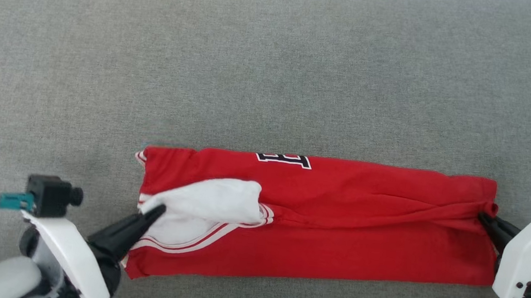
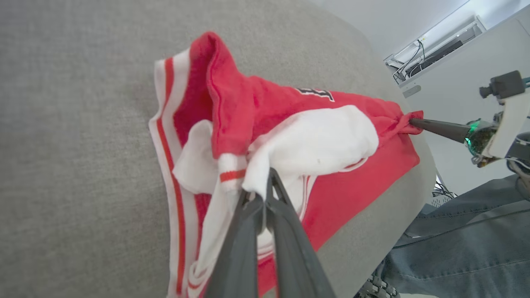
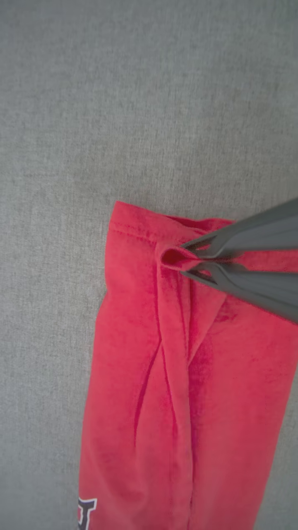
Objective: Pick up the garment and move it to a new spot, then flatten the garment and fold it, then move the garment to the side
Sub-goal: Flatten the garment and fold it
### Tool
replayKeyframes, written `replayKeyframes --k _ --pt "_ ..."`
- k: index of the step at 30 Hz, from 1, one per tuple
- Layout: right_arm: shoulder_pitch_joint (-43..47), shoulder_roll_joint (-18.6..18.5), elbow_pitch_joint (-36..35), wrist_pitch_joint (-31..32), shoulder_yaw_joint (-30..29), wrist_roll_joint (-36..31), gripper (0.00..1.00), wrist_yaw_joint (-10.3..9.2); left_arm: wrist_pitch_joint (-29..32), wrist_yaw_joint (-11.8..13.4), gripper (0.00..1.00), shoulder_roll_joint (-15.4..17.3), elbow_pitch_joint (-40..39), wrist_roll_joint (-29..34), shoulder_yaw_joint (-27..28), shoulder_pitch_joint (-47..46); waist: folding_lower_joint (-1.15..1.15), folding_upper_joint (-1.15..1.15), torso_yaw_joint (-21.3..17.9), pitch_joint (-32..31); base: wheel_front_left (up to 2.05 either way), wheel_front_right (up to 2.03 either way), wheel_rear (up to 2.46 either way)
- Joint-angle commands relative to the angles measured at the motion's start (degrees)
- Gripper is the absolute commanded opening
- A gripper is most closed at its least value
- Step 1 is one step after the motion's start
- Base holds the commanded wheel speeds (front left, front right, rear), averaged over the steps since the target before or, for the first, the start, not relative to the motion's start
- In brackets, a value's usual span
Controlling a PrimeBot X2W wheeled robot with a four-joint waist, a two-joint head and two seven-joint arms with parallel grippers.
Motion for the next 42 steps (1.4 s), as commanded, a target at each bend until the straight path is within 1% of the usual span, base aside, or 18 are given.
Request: replayKeyframes --k 1,4,8,10,11,12,13,14,15,16,17,20,22,27,29,35,38,42 --pt "0.0 0.6 0.9 -1.0 -0.1 -0.6 0.0 0.0 -0.3 -0.1 0.0 -1.7 1.1 1.2 0.3 1.4 0.0 0.0 0.0 0.2 0.0 0.0 0.0" --pt "-1.1 1.6 4.2 -1.9 0.7 -0.8 0.0 -0.01 -0.3 -0.1 0.0 -3.9 3.3 1.1 0.7 1.9 0.0 0.0 0.0 0.4 0.0 0.0 0.0" --pt "-2.9 2.5 8.7 -3.8 1.9 -0.8 0.0 0.0 -0.3 -0.1 0.0 -6.6 7.5 3.5 -0.1 1.2 0.0 0.0 -0.1 0.6 0.0 0.0 0.0" --pt "-3.8 2.5 10.2 -4.6 2.6 -0.9 0.0 0.0 -0.3 -0.1 0.0 -7.3 9.1 4.5 -0.4 0.9 0.0 0.0 -0.2 0.7 0.0 0.0 0.0" --pt "-4.0 2.4 10.7 -5.1 3.0 -1.0 0.11 0.0 -0.3 -0.1 0.1 -7.7 9.7 4.8 0.0 0.8 0.0 0.0 -0.1 0.6 0.0 0.0 0.0" --pt "-4.0 2.4 10.7 -5.1 3.0 -1.0 0.11 0.0 -0.3 -0.1 0.1 -7.7 9.7 4.8 0.0 0.8 0.0 0.0 -0.1 0.6 0.0 0.0 0.0" --pt "-4.3 2.2 10.9 -5.6 3.1 -1.0 0.35 0.0 -0.3 -0.1 0.22 -7.9 10.3 5.1 0.5 0.8 0.0 0.0 -0.1 0.6 0.0 0.0 0.0" --pt "-4.4 1.9 11.1 -5.9 3.0 -0.8 0.9 0.0 -0.3 -0.1 0.36 -8.2 10.7 5.5 1.2 1.0 0.0 0.0 0.0 0.4 0.0 0.0 0.0" --pt "-4.0 1.5 11.1 -5.8 2.9 -0.5 1.0 -0.01 -0.3 -0.1 0.52 -8.4 11.1 6.1 1.9 1.4 0.0 0.0 0.2 0.1 0.0 0.0 0.0" --pt "-3.5 1.3 10.7 -5.7 2.7 -0.1 1.0 -0.01 -0.3 -0.1 0.88 -8.6 11.3 6.7 2.9 2.2 0.0 0.0 0.4 -0.2 0.0 0.0 0.0" --pt "-3.0 1.2 10.3 -5.8 1.9 0.4 1.0 -0.01 -0.3 -0.1 1.0 -8.8 11.5 7.4 3.9 2.9 0.0 0.0 0.7 -0.6 0.0 0.0 0.0" --pt "-1.1 0.5 9.0 -5.2 -0.7 1.2 1.0 -0.01 -0.3 -0.1 1.0 -9.4 12.0 9.9 7.9 5.6 0.0 0.0 1.7 -1.7 0.0 0.0 0.0" --pt "0.3 0.5 8.6 -4.7 -2.9 1.5 1.0 0.0 -0.3 -0.1 1.0 -10.3 13.1 12.8 11.8 7.8 0.0 0.0 2.5 -2.4 0.0 0.0 0.0" --pt "2.3 1.9 11.2 -3.4 -6.4 3.0 1.0 0.0 -0.3 -0.1 1.0 -15.6 14.8 18.3 21.8 15.0 0.0 0.0 5.0 -3.9 0.0 0.0 0.0" --pt "2.5 2.2 13.0 -3.1 -6.7 3.8 1.0 0.0 -0.3 -0.1 1.0 -17.3 16.3 23.2 25.9 17.0 0.0 0.0 6.1 -4.3 0.0 0.0 0.0" --pt "1.9 3.0 17.7 -2.0 -6.7 5.3 1.0 0.01 -0.3 -0.1 1.0 -26.1 18.0 36.2 40.4 24.7 0.0 0.0 9.1 -6.1 0.0 0.0 0.0" --pt "2.3 2.8 19.2 -1.3 -7.0 5.9 1.0 0.02 -0.3 -0.1 1.0 -29.9 17.0 42.9 47.2 28.0 0.0 0.0 10.3 -6.9 0.0 0.0 0.0" --pt "2.8 2.9 20.7 -0.5 -6.8 6.4 1.0 0.07 -0.3 -0.1 1.0 -33.6 13.6 54.0 54.8 31.2 0.0 0.0 11.3 -7.7 0.0 0.0 0.0"
